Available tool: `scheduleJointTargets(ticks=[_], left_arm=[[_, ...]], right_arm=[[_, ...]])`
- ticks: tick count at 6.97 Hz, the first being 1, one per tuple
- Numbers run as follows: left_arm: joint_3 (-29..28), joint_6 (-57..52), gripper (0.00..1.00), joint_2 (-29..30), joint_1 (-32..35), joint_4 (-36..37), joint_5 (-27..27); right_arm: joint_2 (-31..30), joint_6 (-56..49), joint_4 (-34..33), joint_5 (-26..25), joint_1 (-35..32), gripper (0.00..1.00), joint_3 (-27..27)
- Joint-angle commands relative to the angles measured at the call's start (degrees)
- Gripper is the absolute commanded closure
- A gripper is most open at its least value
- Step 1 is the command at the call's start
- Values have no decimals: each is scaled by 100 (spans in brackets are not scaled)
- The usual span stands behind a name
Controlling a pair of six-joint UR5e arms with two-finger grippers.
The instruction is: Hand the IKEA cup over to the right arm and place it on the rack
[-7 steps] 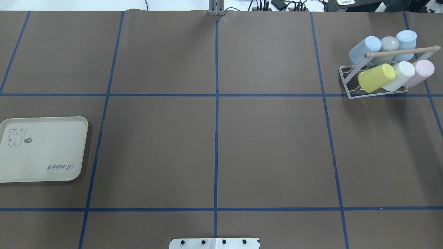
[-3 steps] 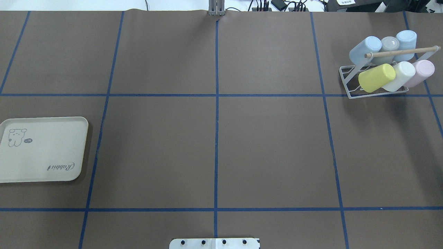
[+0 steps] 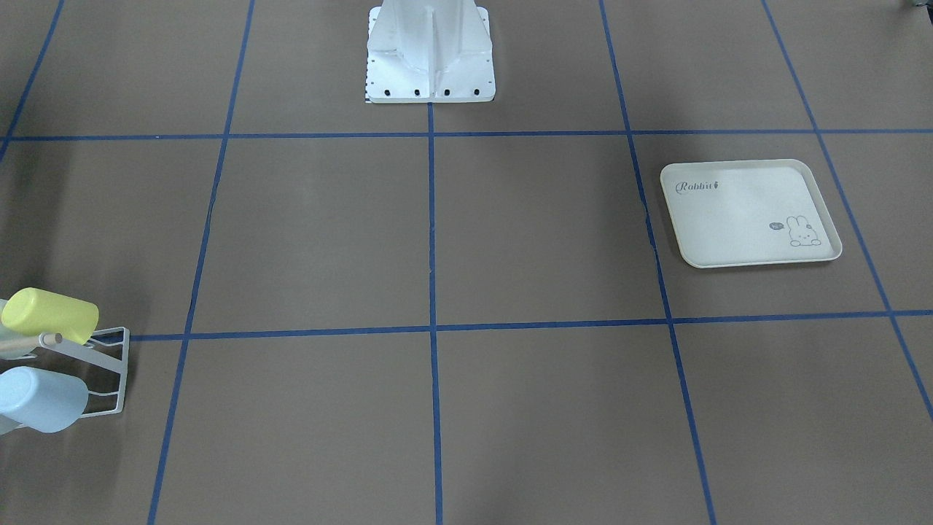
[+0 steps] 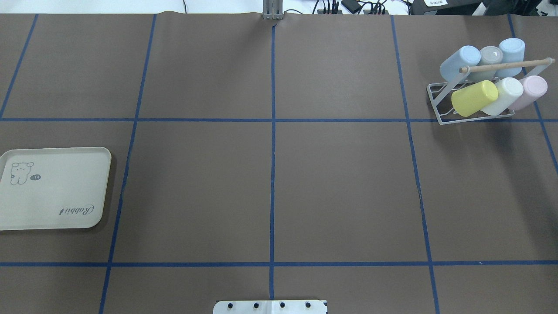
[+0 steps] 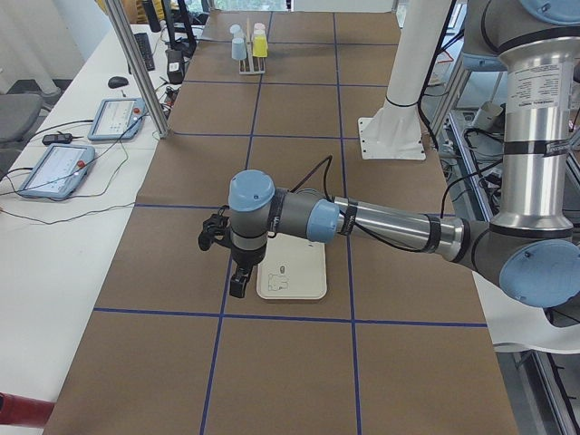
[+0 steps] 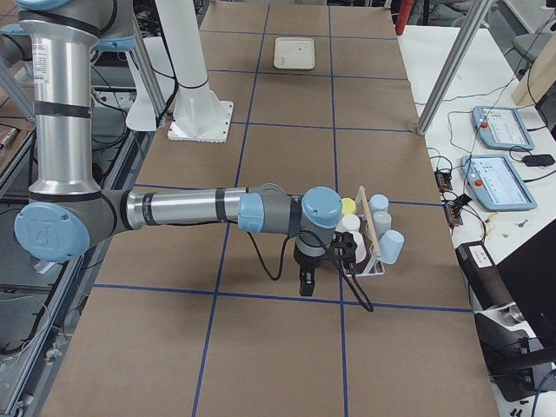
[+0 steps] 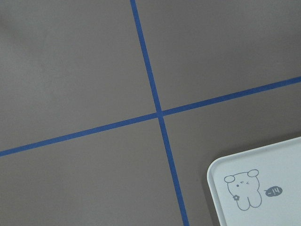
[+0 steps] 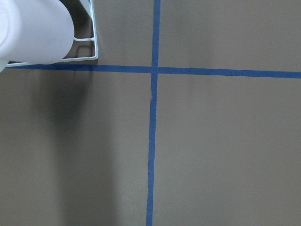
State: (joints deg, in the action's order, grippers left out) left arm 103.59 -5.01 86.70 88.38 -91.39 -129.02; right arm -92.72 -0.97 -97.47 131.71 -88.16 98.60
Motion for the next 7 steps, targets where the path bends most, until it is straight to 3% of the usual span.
scheduleJointTargets(ticks=[1, 4, 7], left_arm=[[-23, 0, 0, -47, -5, -2, 0], [-93, 9, 0, -74, -5, 7, 9], [-155, 9, 0, -635, 65, -10, -9]], right_arm=[[8, 0, 0, 3, 0, 0, -8], [8, 0, 0, 3, 0, 0, -8], [8, 0, 0, 3, 0, 0, -16]])
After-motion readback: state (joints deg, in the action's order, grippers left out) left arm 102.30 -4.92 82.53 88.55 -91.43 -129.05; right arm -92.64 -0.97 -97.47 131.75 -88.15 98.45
